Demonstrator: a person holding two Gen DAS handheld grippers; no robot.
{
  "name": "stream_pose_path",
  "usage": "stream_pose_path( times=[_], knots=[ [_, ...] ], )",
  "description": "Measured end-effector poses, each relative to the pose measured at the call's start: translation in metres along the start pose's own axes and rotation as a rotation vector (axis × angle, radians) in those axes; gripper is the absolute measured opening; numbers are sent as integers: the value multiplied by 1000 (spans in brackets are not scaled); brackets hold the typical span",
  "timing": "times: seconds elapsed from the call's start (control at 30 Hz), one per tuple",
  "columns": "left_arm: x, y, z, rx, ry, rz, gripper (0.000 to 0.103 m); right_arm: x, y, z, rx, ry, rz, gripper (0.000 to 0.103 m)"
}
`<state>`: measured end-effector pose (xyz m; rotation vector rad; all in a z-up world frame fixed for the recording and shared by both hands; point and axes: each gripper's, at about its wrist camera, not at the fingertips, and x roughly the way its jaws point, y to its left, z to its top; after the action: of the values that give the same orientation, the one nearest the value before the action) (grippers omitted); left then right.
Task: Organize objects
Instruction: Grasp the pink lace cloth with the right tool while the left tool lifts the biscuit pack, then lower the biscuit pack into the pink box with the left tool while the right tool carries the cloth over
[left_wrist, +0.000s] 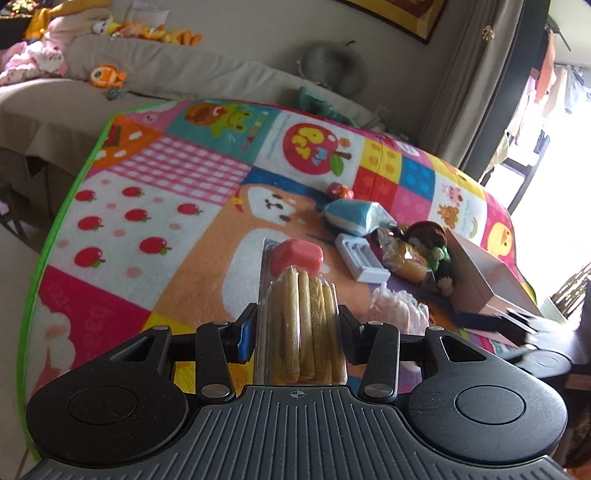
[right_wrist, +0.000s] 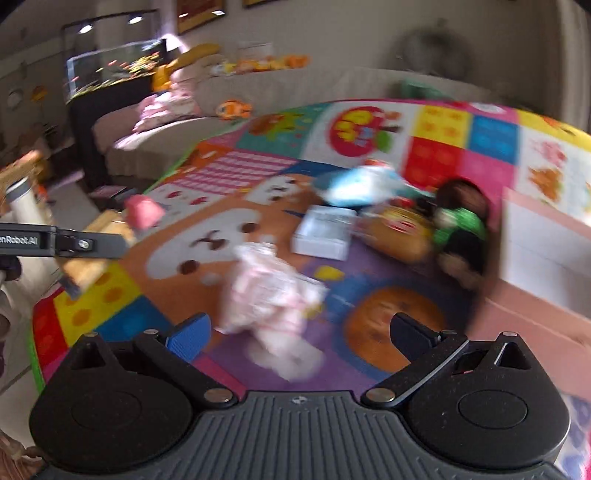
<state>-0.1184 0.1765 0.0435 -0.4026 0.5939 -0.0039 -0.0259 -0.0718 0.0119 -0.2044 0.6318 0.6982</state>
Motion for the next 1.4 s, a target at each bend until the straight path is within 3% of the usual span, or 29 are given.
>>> stream_pose_path(
  times=[0.07,0.17,0.23,0.33,0.53,0.63,0.8,1.0,1.1,1.23,1.33,1.4],
  knots=[
    [2,-1,-3,-3,10,-11,49,16,13,9,-21,0,16,99],
    [6,-5,-8,-4,33,-20,49,40,15,19,5,56,31,75],
    [6,-10,-11,0,50,-22,49,48,12,20,29,90,37,52],
    [3,-21,-15,23,62,-37,49,37,6,16,44,88,47,38],
    [7,-56,-25,84,133,-128,49,-31,-23,-8,55,110,50,34],
    [12,-83,-26,130,164,-192,49,-78,-49,-26,116,88,-6,34],
    [29,-141,-4,214,171,-317,49,-152,-89,-50,235,-68,-189,34],
    [72,-245,42,379,100,-420,49,-207,-119,-80,324,-215,-356,34],
    [113,-289,60,328,115,-452,49,-220,-130,-95,360,-243,-402,34],
    [186,-329,60,201,206,-450,48,-218,-141,-107,388,-249,-417,34],
    [218,-337,45,190,242,-382,47,-215,-145,-112,407,-235,-424,34],
    [218,-327,39,174,235,-381,47,-215,-147,-113,405,-234,-430,34]
  ],
)
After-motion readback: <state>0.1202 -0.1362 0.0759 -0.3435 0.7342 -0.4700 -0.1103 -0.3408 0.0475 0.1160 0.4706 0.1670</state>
